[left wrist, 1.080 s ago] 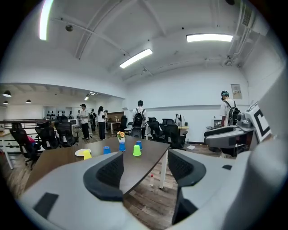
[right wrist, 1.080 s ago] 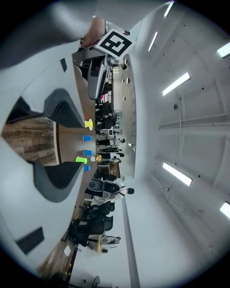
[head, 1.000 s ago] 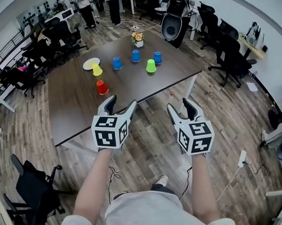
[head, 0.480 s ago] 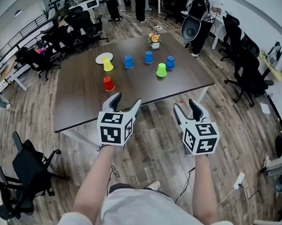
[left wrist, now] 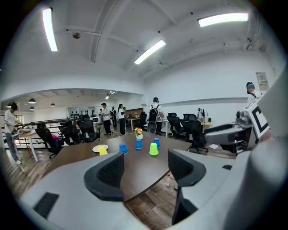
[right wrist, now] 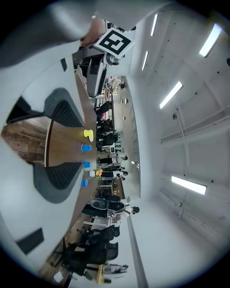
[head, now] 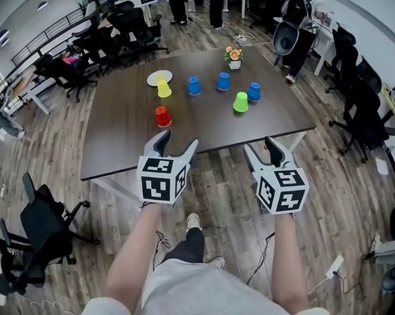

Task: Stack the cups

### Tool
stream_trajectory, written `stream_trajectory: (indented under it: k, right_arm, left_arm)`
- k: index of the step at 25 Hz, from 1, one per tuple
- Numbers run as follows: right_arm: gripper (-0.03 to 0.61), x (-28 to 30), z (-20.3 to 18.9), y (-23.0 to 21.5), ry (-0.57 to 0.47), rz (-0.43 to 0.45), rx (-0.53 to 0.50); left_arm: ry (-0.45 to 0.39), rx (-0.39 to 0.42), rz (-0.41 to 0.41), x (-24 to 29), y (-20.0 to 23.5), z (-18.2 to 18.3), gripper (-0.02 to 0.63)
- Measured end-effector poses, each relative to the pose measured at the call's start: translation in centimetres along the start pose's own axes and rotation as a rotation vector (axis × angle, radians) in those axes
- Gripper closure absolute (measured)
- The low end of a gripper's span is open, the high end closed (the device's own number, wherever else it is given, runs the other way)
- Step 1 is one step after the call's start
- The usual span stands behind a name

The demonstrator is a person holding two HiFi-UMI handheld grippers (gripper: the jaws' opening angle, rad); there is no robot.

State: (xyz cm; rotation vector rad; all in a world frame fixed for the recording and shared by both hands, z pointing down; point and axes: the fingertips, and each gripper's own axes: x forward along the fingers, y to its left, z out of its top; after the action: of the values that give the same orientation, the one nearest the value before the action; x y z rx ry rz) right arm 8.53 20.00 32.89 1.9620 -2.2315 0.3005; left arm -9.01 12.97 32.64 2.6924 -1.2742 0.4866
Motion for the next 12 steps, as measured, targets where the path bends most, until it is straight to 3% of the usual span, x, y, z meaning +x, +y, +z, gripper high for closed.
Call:
stream_trajectory:
  k: [12]
  right_arm:
    - [0.348, 13.0, 1.7, -0.6, 0.029, 0.04, -0.027]
  left_arm:
    - [0.006, -0.046, 0.034, 9.5, 8.7, 0.5, 0.31]
